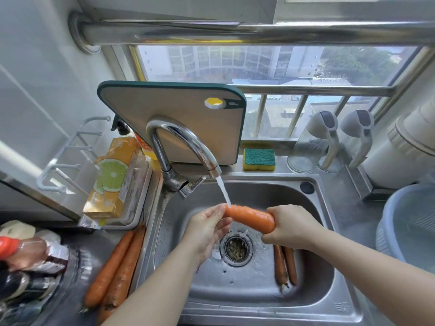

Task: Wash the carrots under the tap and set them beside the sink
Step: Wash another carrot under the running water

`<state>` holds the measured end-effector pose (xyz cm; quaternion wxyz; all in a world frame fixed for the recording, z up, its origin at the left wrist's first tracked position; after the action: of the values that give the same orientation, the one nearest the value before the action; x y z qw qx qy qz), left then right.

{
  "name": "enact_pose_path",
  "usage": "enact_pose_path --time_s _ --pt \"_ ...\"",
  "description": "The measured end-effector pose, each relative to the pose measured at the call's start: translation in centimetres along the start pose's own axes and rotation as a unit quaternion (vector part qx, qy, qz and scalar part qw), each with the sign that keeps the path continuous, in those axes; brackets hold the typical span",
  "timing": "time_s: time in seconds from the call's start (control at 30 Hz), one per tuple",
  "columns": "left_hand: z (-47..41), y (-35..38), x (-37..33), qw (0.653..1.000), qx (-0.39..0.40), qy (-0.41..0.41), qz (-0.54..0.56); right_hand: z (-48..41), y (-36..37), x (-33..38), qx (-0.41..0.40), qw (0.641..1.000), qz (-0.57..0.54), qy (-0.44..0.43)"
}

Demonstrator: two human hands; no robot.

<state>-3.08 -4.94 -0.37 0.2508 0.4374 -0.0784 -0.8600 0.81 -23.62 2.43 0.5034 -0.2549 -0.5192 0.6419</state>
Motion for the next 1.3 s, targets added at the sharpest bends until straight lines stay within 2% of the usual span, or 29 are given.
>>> enact_pose_path --time_s 0.1,0.2,0.33,0.47,0.6,0.67,0.73,0.8,0.93,1.03,1.07,1.13,1.23,1.3 --pt "0.2 0.4 0.0 0.997 -0.021 -0.019 0.071 0.1 -0.1 0.1 0.034 0.998 -0.051 0.009" --pt "0.0 0.9 0.0 0.992 -0.041 -0.025 0.114 0.2 -0.1 -0.2 0.033 0.997 -0.068 0.01" --pt "0.0 1.2 0.2 0.993 -0.066 -0.016 0.101 0.7 -0.3 -0.4 0.027 0.998 -0.049 -0.002" --pt "-0.3 2.2 0.3 0.991 -0.086 -0.027 0.098 1.5 -0.8 -0.5 -0.034 0.999 0.015 -0.007" --pt "-0.3 3.9 -0.1 0.986 -0.084 -0.059 0.134 2.2 -0.9 -1.1 -0.105 0.993 0.05 0.023" --pt "-0.3 4.6 -0.1 0.981 -0.084 -0.069 0.162 2.4 -0.9 -1.5 -0.106 0.993 0.039 0.034" --pt "-0.3 5.1 0.0 0.976 -0.088 -0.077 0.182 2.5 -0.7 -2.0 -0.06 0.996 -0.04 0.044" --pt "-0.3 5.1 0.1 0.982 -0.085 -0.072 0.153 2.5 -0.5 -2.3 0.007 0.987 -0.145 0.066" --pt "-0.4 3.9 -0.3 0.995 -0.062 -0.036 -0.072 2.3 0.1 -2.7 0.105 0.956 -0.256 0.096" --pt "-0.4 2.8 -0.4 0.963 -0.035 -0.057 -0.262 2.1 0.4 -2.6 0.15 0.934 -0.311 0.093" --pt "-0.3 2.6 -0.3 0.952 -0.029 -0.074 -0.294 2.1 0.5 -2.4 0.165 0.927 -0.325 0.088" --pt "-0.1 2.3 -0.4 0.953 -0.022 -0.118 -0.277 1.9 0.7 -2.0 0.191 0.913 -0.351 0.08" --pt "-0.1 1.7 -0.1 0.972 0.028 -0.176 -0.154 1.7 0.7 -1.2 0.216 0.88 -0.415 0.082" --pt "-0.2 1.7 0.2 0.98 0.063 -0.173 -0.069 1.4 0.8 -0.9 0.227 0.865 -0.44 0.079"
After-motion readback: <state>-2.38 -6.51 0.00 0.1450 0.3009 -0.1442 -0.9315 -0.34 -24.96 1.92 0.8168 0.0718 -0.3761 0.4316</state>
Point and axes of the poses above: each hand's wrist, its own z-axis away from the middle knuckle, its own y-axis out of the palm, x = y × z, the point moved 1 cm from there along -z, towards the middle knuckle, and after that the axes turned 3 degrees about z, right-handed, at the moved point
